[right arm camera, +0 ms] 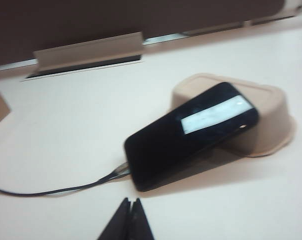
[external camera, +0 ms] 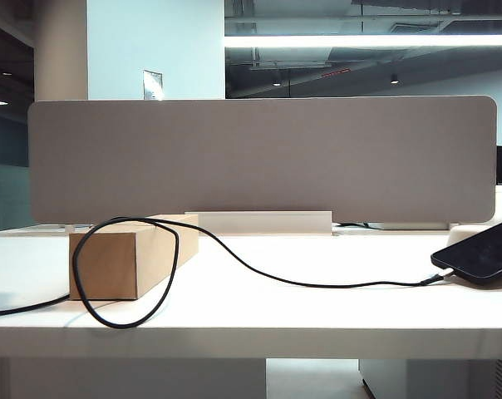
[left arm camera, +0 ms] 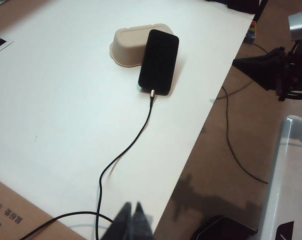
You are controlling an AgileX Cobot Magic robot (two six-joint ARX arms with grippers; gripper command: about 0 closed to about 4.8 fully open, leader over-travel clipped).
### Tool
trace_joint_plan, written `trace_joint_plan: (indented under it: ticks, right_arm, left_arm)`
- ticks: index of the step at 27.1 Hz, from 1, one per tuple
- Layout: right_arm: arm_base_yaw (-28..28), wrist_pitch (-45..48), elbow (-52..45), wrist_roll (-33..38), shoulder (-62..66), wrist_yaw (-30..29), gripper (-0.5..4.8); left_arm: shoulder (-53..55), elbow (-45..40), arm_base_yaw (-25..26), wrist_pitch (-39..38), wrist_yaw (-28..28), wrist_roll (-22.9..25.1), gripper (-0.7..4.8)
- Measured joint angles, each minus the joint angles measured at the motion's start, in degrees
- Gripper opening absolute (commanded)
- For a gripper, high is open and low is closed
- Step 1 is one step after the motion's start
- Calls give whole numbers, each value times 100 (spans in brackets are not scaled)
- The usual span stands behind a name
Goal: Pick up the charging cable and the phone, plug the charging cable into the charging port on the phone, and finally place them back on the table.
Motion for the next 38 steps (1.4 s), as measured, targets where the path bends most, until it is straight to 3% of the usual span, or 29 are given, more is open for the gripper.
trace_joint_plan:
  ticks: [6,18,24,34,38]
  right_arm:
    - [-46,-2,0,0,0,15,-5]
    - [-46,-17,0,0,0,15,-5]
    - [-46,-20,0,0,0,15,-5]
    - [-46,-20,0,0,0,15,-5]
    - [-46,-22,0,0,0,17,-5]
  left_arm:
    - [-2,-15,0,70,-2,-7,-6]
    - [199,-1248,0,2151,-271,-26,-6]
    - [216,-1246,0,2142,-267,-24,-6]
    - [184,-1305,-2,2518,-2092,164,-6]
    - [-160,-1921,2,3499,-2310,37,-6]
